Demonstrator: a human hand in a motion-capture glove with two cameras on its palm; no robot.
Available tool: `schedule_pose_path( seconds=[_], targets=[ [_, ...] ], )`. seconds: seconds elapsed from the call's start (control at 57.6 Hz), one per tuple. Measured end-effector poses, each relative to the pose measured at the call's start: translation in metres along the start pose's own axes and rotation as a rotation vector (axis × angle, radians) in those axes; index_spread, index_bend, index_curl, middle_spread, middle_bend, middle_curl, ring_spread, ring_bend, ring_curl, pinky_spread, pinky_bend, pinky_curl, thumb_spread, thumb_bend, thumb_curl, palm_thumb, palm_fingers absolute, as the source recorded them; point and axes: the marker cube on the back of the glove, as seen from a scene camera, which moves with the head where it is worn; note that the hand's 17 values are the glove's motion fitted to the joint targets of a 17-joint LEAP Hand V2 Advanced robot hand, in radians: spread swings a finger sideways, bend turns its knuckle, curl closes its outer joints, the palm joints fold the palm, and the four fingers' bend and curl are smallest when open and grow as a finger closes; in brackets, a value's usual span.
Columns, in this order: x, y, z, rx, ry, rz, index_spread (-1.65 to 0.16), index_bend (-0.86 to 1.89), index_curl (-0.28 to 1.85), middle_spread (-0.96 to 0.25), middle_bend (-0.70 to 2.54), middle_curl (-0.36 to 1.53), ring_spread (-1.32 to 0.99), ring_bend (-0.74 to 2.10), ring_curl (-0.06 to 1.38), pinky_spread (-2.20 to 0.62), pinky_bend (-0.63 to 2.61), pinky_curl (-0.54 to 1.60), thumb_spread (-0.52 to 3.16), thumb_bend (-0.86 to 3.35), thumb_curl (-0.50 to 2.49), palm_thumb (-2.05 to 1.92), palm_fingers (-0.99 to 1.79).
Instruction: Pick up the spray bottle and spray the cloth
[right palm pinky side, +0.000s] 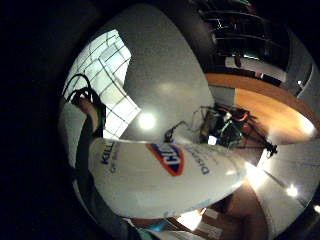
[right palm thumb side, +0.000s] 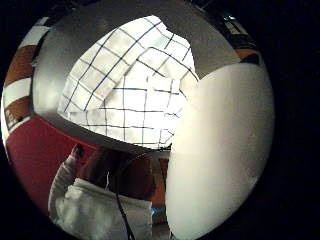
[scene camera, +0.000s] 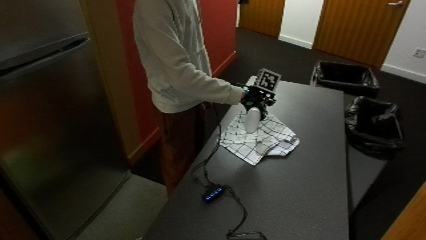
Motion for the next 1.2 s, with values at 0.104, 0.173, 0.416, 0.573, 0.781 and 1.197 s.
schedule_pose_path(
  seconds=[0.104,0.173,0.416,0.573,0.781,1.197],
  targets=[
    [-0.004,-0.004,0.001,-0.002,-0.038,0.145,-0.26,0.26,0.57,-0.17,0.56,0.53,-0.21,0.56,0.48,-0.27,0.33,0.39,-0.15,-0.03,0.72,1.11,1.32],
    [-0.008,0.004,0.006,0.005,0.03,-0.031,-0.26,0.26,0.57,-0.17,0.56,0.53,-0.21,0.56,0.48,-0.26,0.33,0.39,-0.14,-0.03,0.72,1.11,1.32],
    [-0.013,0.005,0.009,0.025,-0.095,0.076,-0.26,0.26,0.57,-0.17,0.56,0.53,-0.21,0.56,0.49,-0.26,0.33,0.39,-0.14,-0.03,0.72,1.11,1.32],
    [-0.015,0.011,0.015,0.028,-0.079,-0.029,-0.26,0.26,0.57,-0.17,0.56,0.53,-0.21,0.56,0.49,-0.26,0.33,0.39,-0.14,-0.03,0.72,1.11,1.32],
    [-0.015,0.006,0.018,0.038,-0.133,0.137,-0.26,0.26,0.57,-0.17,0.56,0.54,-0.21,0.56,0.49,-0.26,0.33,0.39,-0.14,-0.03,0.72,1.11,1.32],
    [-0.02,0.009,0.017,0.077,-0.143,0.02,-0.26,0.26,0.57,-0.17,0.56,0.54,-0.21,0.56,0.49,-0.26,0.33,0.39,-0.14,-0.03,0.72,1.11,1.32]
  ],
)
